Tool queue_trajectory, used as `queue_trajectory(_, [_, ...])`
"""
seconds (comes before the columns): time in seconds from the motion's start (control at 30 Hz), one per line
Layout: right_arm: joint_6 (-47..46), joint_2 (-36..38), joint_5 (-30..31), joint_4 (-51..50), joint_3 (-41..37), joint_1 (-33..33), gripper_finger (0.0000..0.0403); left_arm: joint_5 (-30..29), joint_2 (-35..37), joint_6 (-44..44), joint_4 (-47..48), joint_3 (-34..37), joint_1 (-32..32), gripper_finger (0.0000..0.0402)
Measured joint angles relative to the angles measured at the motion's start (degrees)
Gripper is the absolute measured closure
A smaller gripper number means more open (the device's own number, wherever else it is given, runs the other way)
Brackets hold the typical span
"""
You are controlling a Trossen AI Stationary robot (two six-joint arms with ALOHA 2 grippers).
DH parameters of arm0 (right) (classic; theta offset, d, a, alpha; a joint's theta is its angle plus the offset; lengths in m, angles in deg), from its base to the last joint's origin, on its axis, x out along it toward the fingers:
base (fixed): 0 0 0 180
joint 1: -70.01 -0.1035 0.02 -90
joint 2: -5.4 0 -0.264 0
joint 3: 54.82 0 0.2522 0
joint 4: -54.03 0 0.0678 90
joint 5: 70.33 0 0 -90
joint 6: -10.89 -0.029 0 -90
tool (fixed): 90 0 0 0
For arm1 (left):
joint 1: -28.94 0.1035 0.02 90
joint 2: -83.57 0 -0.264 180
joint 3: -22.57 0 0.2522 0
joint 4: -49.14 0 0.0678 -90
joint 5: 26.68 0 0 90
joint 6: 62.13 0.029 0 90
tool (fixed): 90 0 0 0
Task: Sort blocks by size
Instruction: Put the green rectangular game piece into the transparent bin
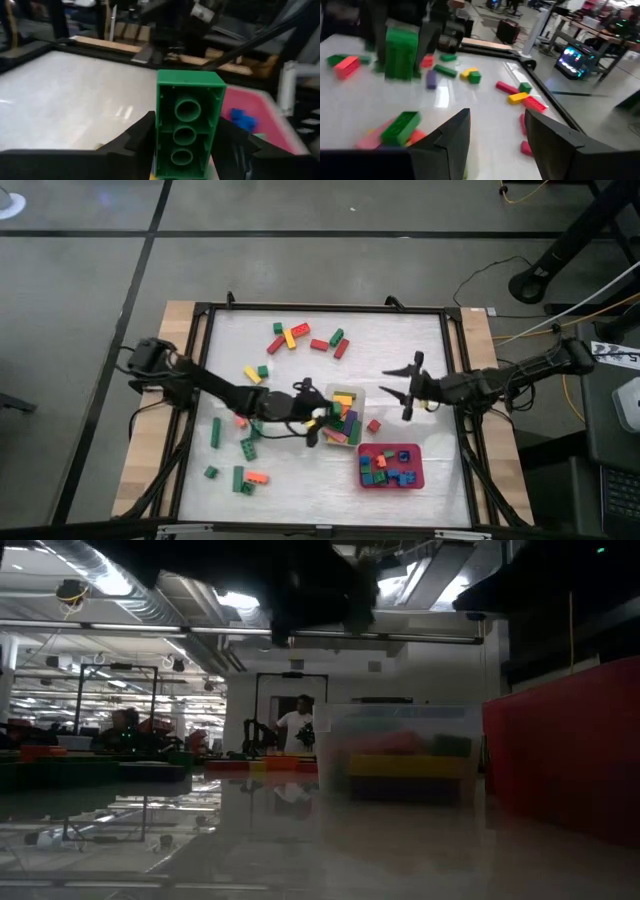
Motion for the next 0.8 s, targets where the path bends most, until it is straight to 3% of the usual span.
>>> queue_trajectory(0.17, [0.2,-0.3,-11.6,0.9,0.0,12.2,0.0217,0.8,-6.6,-2.3,-0.7,-2.8,2.9,0.0232])
queue_trajectory(0.3, [0.2,-2.1,-24.2,2.8,0.0,22.8,0.0217,7.7,-10.4,-4.5,-0.7,-4.5,5.0,0.0221])
queue_trajectory(0.47, [1.1,-7.3,-35.7,2.6,1.3,33.9,0.0217,10.0,-10.4,-3.5,-0.5,-5.0,7.1,0.0207])
queue_trajectory(0.67, [6.5,-18.9,-44.7,2.3,6.8,41.9,0.0217,10.1,-6.0,0.2,0.4,-5.0,9.2,0.0204])
queue_trajectory(0.8, [7.9,-28.4,-46.1,-0.2,13.3,44.6,0.0217,10.1,-2.4,2.7,3.5,-5.0,10.9,0.0203])
